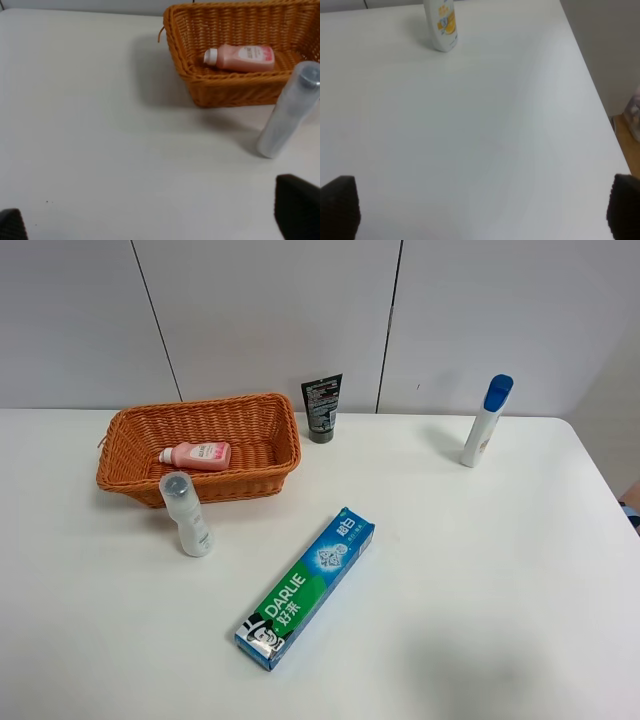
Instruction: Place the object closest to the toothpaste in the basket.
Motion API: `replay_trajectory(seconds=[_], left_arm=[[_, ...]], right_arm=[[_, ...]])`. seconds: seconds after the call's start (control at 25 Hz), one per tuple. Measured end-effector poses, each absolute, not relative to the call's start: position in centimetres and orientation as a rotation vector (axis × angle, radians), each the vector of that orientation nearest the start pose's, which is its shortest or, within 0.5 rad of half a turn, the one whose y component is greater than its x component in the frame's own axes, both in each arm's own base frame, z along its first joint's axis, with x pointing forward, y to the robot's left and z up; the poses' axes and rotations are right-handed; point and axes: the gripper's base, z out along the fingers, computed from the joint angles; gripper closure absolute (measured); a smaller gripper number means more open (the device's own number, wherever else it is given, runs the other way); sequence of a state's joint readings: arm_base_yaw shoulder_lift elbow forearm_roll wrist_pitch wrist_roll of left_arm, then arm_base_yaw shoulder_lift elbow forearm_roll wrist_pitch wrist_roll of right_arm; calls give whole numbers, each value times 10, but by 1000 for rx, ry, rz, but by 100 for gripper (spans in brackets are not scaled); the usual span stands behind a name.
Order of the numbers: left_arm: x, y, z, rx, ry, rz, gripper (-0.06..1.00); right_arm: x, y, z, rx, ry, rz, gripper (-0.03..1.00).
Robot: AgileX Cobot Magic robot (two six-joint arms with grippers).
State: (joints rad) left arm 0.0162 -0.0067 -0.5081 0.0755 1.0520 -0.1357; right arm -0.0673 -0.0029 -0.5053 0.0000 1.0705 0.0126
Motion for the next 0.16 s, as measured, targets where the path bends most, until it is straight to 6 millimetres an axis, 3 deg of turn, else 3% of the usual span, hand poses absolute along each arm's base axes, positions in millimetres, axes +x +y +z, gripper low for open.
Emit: replay_trajectory(seconds=[0.16], left_arm=[[-7, 6, 280, -157, 2012, 14, -5]], right_arm=[[-6, 0, 278, 82, 2042, -34, -3]])
